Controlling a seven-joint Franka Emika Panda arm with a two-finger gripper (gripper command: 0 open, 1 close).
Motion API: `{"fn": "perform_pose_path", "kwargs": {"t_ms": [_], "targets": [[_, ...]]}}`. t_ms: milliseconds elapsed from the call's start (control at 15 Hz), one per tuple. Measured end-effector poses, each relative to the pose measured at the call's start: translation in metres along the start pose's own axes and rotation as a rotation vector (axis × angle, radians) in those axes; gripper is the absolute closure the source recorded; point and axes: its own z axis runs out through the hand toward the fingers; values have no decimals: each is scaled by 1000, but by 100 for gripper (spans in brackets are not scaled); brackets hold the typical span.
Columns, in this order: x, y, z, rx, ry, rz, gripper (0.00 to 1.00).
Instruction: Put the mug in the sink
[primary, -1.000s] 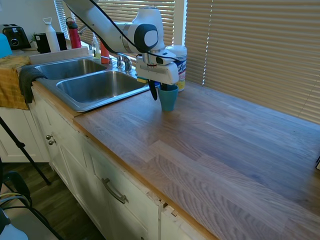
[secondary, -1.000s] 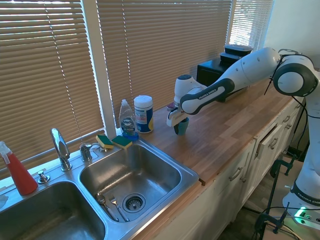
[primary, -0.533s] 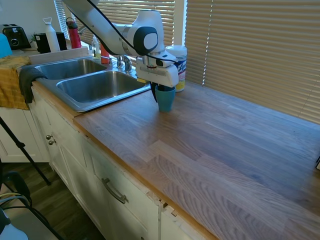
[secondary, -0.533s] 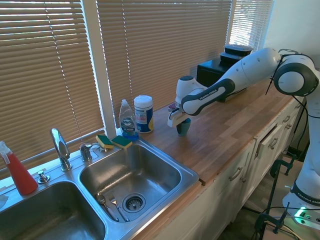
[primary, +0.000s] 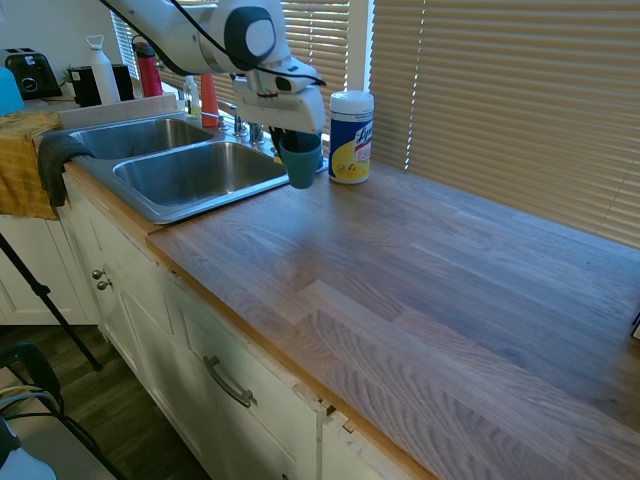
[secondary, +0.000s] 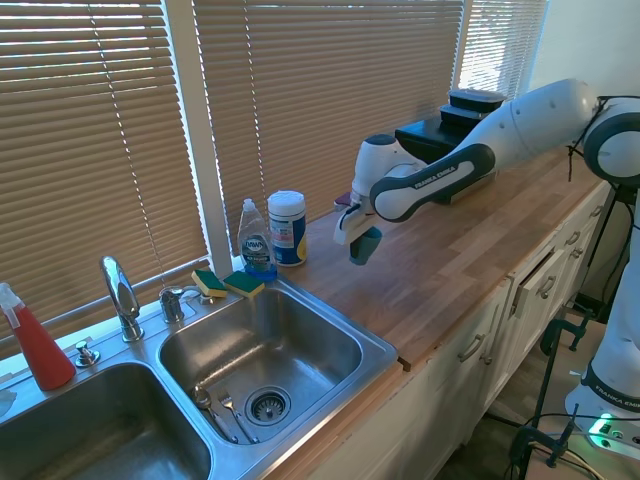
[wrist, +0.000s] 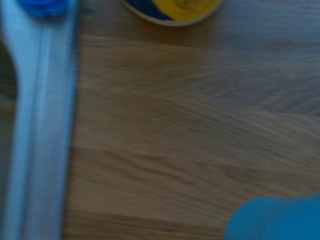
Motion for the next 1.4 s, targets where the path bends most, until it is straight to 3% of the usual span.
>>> {"fn": "perform_pose_path", "kwargs": {"t_ms": [267, 467, 800, 1067, 1267, 1333, 1400], "targets": [[-84, -68, -9, 11, 24, -87, 100], [-133, -124, 13, -18, 36, -151, 100], [-178, -182, 115, -99, 3, -192, 100], [-210, -199, 198, -160, -5, -196, 100], [-231, -206, 240, -180, -5, -188, 100], [-235, -207, 246, -186, -5, -184, 0], [-238, -209, 248, -189, -7, -178, 0]]}}
